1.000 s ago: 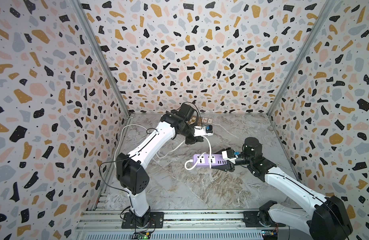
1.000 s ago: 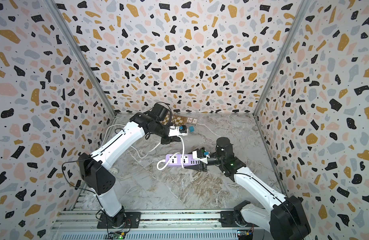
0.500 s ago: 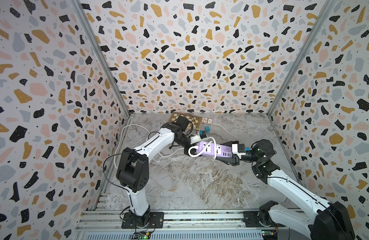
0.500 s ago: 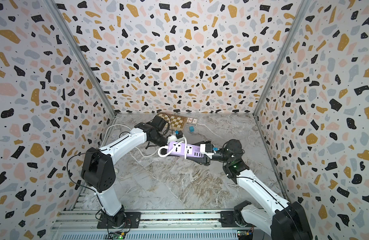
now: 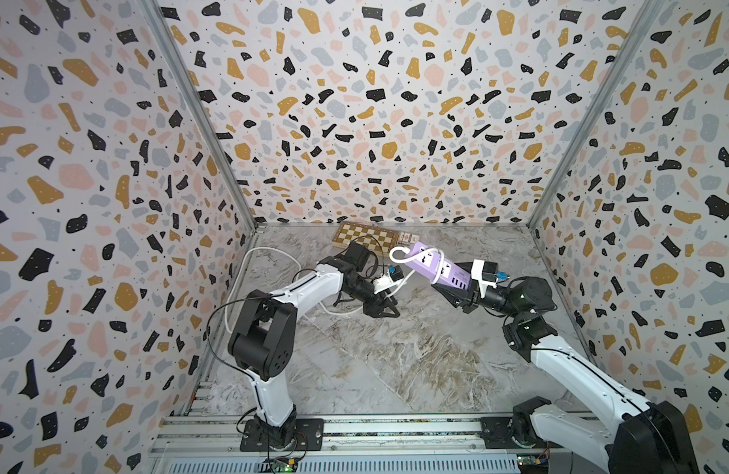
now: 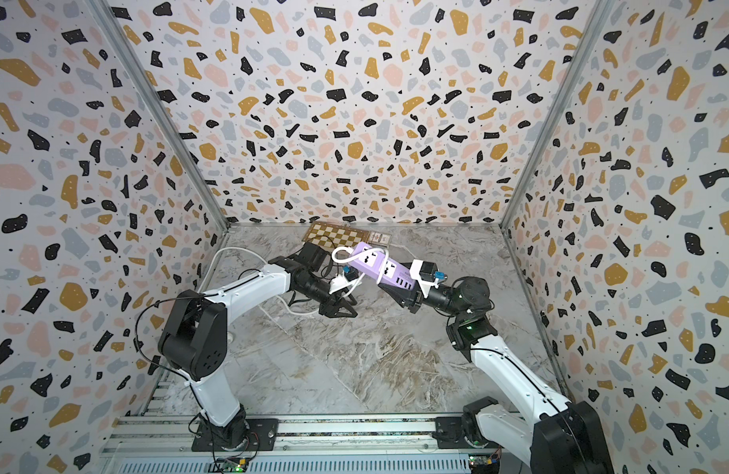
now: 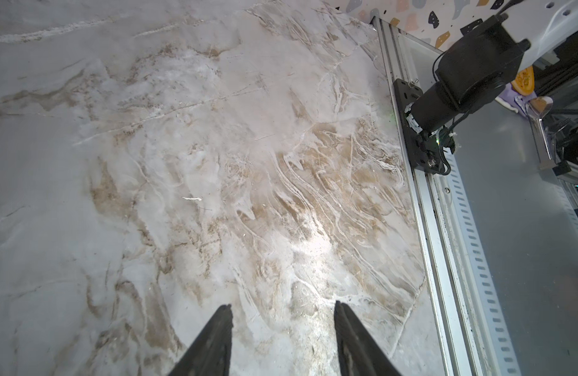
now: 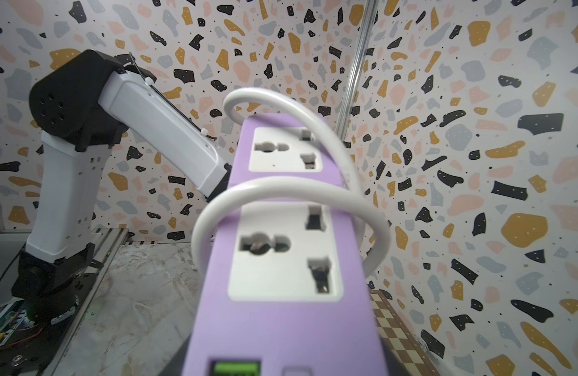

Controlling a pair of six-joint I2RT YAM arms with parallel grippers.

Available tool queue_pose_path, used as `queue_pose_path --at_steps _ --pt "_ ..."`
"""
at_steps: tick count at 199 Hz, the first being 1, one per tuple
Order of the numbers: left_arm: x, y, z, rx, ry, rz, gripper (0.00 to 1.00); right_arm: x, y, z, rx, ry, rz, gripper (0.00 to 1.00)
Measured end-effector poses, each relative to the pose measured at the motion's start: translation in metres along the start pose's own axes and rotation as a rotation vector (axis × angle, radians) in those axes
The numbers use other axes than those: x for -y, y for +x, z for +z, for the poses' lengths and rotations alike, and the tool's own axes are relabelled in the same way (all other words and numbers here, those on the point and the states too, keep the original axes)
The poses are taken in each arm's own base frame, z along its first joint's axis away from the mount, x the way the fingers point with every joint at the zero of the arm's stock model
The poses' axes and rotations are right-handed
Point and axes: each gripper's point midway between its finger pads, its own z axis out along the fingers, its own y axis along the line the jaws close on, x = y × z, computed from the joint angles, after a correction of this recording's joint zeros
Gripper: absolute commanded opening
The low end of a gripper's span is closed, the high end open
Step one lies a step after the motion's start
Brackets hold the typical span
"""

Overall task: Wrap the cord around the power strip
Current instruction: Wrap the power cord around the power strip.

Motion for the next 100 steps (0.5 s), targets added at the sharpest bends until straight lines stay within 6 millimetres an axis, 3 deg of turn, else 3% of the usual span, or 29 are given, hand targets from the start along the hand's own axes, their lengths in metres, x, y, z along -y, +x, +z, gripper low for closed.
queue_pose_path --at_steps 58,78,100 --pt "-0.008 0.008 0.006 0.000 -0.030 -0.058 0.10 0.033 0.002 -0.010 -0.021 0.181 0.013 0.00" --pt "-0.009 0.008 0.007 -0.017 -0.051 -0.063 0.05 0.050 0.011 -0.018 -0.060 0.278 0.047 0.00" --pt "-0.002 0.003 0.006 -0.082 -0.094 -0.033 0.03 0.072 0.034 -0.031 -0.141 0.410 0.107 0.00"
